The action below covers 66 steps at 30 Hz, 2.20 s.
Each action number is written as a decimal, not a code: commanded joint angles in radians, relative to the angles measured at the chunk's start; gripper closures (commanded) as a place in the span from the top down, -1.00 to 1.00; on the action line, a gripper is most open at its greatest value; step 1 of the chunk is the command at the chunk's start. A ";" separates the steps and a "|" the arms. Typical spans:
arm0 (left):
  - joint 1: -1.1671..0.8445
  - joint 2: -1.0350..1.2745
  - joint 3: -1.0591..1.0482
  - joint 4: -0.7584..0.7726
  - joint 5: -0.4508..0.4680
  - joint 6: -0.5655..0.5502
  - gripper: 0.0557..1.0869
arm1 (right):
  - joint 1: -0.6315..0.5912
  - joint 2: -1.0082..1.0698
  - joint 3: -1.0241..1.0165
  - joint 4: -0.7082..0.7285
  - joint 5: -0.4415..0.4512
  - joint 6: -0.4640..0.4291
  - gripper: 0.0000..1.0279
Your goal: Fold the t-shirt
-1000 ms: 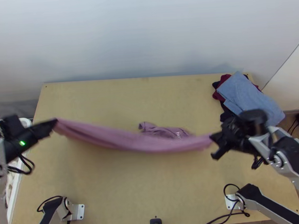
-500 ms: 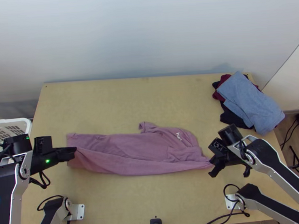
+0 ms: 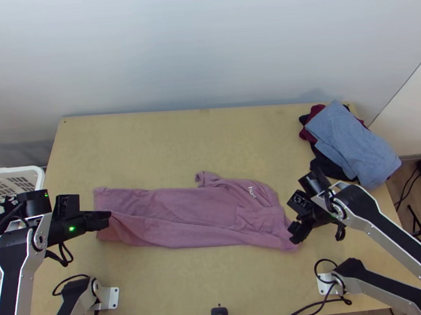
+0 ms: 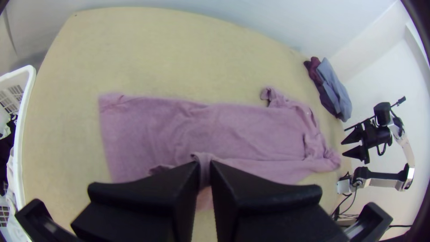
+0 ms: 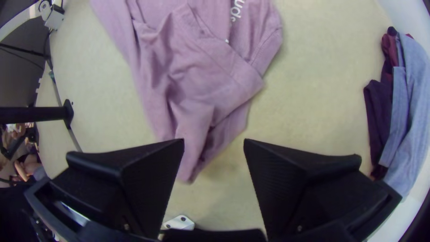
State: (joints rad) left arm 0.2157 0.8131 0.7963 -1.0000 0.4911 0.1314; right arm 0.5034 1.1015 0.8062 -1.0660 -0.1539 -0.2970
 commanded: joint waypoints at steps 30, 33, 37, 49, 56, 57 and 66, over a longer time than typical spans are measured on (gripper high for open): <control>-0.003 -0.011 0.026 0.001 -0.009 0.004 -0.60 | 0.136 0.319 0.024 -0.026 -0.001 0.061 -0.15; -0.003 -0.009 0.029 0.001 -0.009 0.007 -0.60 | 0.136 0.322 0.025 -0.025 -0.001 0.059 -0.16; -0.001 -0.006 0.034 0.003 -0.009 0.008 -0.60 | 0.144 0.334 0.028 0.008 -0.003 0.061 -0.61; 0.007 -0.003 0.093 -0.002 -0.008 -0.006 -0.60 | 0.147 0.192 0.156 -0.104 -0.032 0.078 -0.94; -0.056 0.020 0.394 0.027 -0.118 -0.084 -0.60 | -0.039 -0.035 0.515 -0.101 -0.022 0.213 -0.95; -0.058 0.035 0.446 0.027 -0.126 -0.085 -0.60 | -0.057 -0.069 0.553 -0.045 0.008 0.223 -0.95; -0.165 0.074 0.682 0.110 -0.299 -0.165 -0.60 | -0.355 -0.196 0.837 0.031 0.152 0.375 -0.95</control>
State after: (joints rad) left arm 0.1246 0.8673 1.3125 -0.9363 0.2970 0.0193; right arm 0.3840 1.0168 1.4502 -1.0813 -0.0460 -0.0322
